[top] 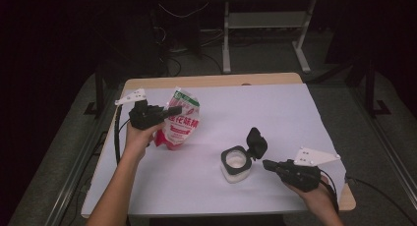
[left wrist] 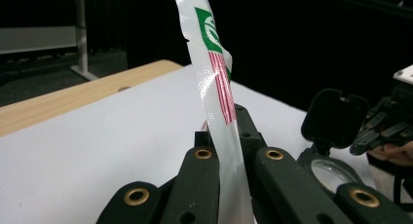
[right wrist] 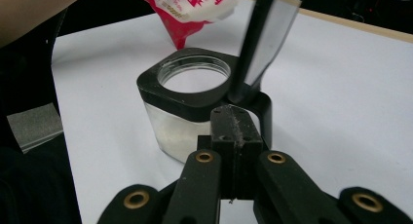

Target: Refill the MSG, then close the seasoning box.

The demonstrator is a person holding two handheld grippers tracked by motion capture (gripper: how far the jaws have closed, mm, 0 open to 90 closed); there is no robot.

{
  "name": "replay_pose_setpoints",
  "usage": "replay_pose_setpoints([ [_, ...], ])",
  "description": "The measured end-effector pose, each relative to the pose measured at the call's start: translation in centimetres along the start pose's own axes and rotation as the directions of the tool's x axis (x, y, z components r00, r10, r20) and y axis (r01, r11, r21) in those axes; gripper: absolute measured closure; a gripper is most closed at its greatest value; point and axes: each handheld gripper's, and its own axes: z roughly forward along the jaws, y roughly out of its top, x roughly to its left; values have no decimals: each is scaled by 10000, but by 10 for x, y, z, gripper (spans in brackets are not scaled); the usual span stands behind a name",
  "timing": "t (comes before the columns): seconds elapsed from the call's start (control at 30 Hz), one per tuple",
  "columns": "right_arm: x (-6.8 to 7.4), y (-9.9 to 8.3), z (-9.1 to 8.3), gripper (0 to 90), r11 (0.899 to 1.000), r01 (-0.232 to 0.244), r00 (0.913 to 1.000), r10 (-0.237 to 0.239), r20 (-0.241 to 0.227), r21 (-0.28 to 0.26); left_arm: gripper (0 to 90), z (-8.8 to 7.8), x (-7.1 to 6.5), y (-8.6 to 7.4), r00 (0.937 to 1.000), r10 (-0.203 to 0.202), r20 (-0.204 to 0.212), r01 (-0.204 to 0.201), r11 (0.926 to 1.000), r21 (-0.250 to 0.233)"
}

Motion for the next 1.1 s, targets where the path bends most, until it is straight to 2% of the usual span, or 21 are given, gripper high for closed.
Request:
replay_pose_setpoints([
  [0.2,-6,-1,-6,899,9999,-110,9997,112,202,-59,895,-5,-7,-2,9997,-10,260,5,9998,187],
  [0.3,-10,-2,-9,898,9998,-179,9995,180,261,-64,895,-7,-9,-6,9989,-124,455,120,9999,96],
  [0.5,-14,-4,-13,899,9997,-244,9986,247,464,-61,895,-12,-16,-13,9959,-329,845,312,9993,208],
  [0.63,-17,-4,-13,899,9995,-319,9981,319,528,-9,894,-14,-23,-19,9945,-329,991,287,9987,431],
  [0.77,-20,-5,-12,899,9992,-388,9973,382,626,81,893,-15,-31,-23,9951,-63,989,-26,9960,889],
  [0.83,-21,-5,-11,899,9993,-359,9969,349,709,134,889,-14,-36,-27,9947,8,1026,-141,9916,1289],
  [0.9,-22,-5,-11,899,9993,-354,9968,342,721,153,889,-13,-41,-29,9944,214,1034,-395,9836,1759],
  [1.03,-23,-5,-10,899,9992,-357,9964,343,777,165,878,-10,-52,-31,9916,774,1039,-1024,9596,2620],
  [1.1,-23,-5,-10,899,9992,-352,9963,334,795,212,875,-8,-57,-34,9898,872,1131,-1163,9517,2841],
])
